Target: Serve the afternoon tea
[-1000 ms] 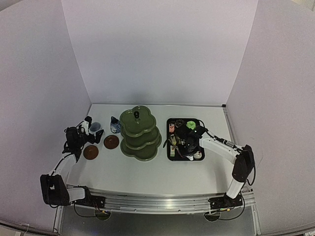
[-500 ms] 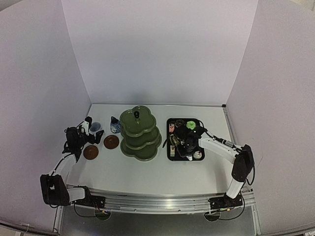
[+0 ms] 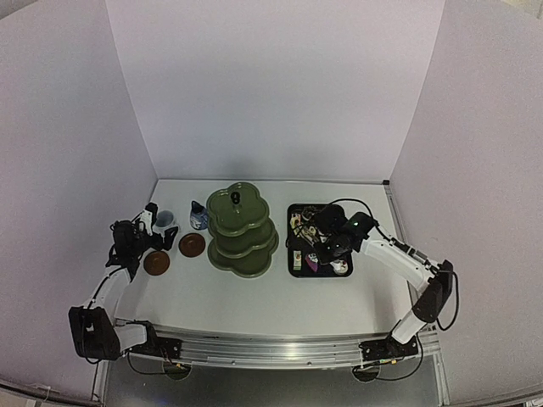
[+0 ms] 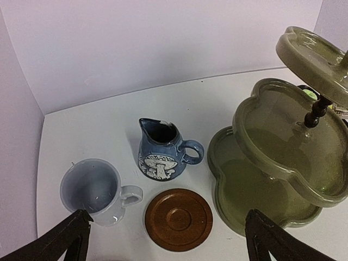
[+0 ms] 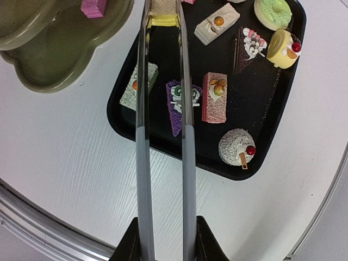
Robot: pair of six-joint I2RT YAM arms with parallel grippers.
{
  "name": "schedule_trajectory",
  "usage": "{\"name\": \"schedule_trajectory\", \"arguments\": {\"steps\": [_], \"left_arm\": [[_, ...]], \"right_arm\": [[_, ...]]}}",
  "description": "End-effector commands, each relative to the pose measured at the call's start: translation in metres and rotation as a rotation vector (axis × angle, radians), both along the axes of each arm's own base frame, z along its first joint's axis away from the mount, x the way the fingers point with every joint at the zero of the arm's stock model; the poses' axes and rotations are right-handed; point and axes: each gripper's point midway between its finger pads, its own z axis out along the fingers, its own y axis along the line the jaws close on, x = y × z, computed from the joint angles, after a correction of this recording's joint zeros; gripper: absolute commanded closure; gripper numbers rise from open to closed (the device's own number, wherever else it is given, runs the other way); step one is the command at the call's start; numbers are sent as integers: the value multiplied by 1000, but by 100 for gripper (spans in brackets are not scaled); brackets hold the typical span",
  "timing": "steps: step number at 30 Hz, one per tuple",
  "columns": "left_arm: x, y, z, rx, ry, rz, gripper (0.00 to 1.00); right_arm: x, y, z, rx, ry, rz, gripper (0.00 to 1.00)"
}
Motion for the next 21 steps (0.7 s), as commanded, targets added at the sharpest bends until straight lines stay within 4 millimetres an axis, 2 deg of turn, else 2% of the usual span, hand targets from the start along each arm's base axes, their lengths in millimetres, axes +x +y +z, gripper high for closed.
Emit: {"name": "schedule_trajectory", "arguments": {"steps": [1,5,9,14,19,21], "left_arm": [[-15,4,6,-30,44,50,0],[-30,6,2,-63,62,82,1],[-38,10,0,-97,39,123,0],[-46,15,12,-154,-25,172,0],[-57,17,2,-168,-80,185,0],[-59,17,-5,-177,-81,191,0]], "right_arm": [[-16,3,29,60,-25,113,100],[-44,12,31,114,30,208,100],[-66,16,27,94,66,260,100],[-76,26,18,107,75,258,100],[-78,41,-3,100,57,328,100],[-77,46,-4,101,22,352,100]]}}
